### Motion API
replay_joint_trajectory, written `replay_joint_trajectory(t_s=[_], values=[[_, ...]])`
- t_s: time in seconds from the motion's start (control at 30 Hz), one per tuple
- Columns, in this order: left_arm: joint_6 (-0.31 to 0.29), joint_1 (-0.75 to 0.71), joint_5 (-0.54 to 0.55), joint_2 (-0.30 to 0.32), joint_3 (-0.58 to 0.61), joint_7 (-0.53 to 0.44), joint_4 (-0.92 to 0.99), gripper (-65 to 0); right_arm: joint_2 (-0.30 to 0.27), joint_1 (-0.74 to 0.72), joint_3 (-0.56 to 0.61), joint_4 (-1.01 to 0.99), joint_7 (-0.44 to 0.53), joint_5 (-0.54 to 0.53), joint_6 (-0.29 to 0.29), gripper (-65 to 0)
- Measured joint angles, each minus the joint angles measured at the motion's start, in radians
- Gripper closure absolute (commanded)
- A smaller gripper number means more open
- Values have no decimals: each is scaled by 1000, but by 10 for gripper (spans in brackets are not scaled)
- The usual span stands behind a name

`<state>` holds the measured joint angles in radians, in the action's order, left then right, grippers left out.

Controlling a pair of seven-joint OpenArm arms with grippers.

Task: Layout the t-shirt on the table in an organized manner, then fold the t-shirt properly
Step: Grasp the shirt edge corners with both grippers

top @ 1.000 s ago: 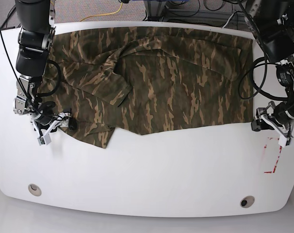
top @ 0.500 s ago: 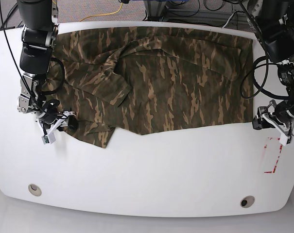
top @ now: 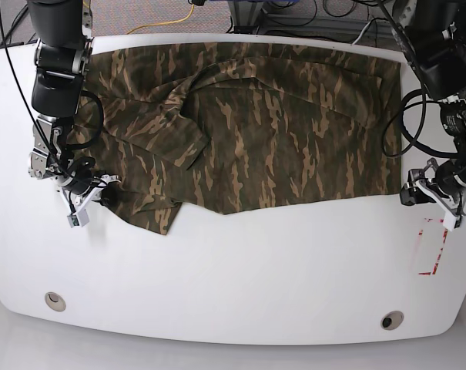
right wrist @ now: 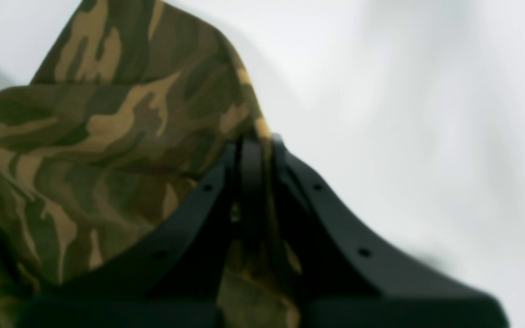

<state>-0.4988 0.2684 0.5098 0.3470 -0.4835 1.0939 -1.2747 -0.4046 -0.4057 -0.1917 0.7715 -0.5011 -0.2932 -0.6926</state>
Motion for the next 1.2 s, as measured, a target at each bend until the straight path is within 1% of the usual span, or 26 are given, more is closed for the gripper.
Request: replay_joint_trajectory(t_s=[0.23, 0.4, 0.47, 0.57, 0.73, 0.83, 0.93, 1.2], values=[[0, 27, 0, 8, 2, -19, 125, -378, 0, 0, 0, 0, 0, 0, 0, 0], [1, 42, 5, 13, 6, -125, 214, -378, 0, 0, 0, 0, 0, 0, 0, 0], [3, 43, 2, 17, 29, -144, 252, -378, 0, 0, 0, 0, 0, 0, 0, 0], [5, 45, -5, 14, 76, -144, 291, -378, 0, 0, 0, 0, 0, 0, 0, 0], [5, 60, 5, 14, 151, -158, 312, -378, 0, 0, 0, 0, 1, 0, 0, 0], [4, 64, 7, 11, 179, -182, 323, -378, 0, 0, 0, 0, 0, 0, 0, 0], [1, 64, 18, 12, 183, -199, 338, -378, 0, 0, -2, 0, 0, 0, 0, 0], [1, 64, 25, 14, 183, -202, 346, -372, 0, 0, -4, 0, 0, 0, 0, 0]])
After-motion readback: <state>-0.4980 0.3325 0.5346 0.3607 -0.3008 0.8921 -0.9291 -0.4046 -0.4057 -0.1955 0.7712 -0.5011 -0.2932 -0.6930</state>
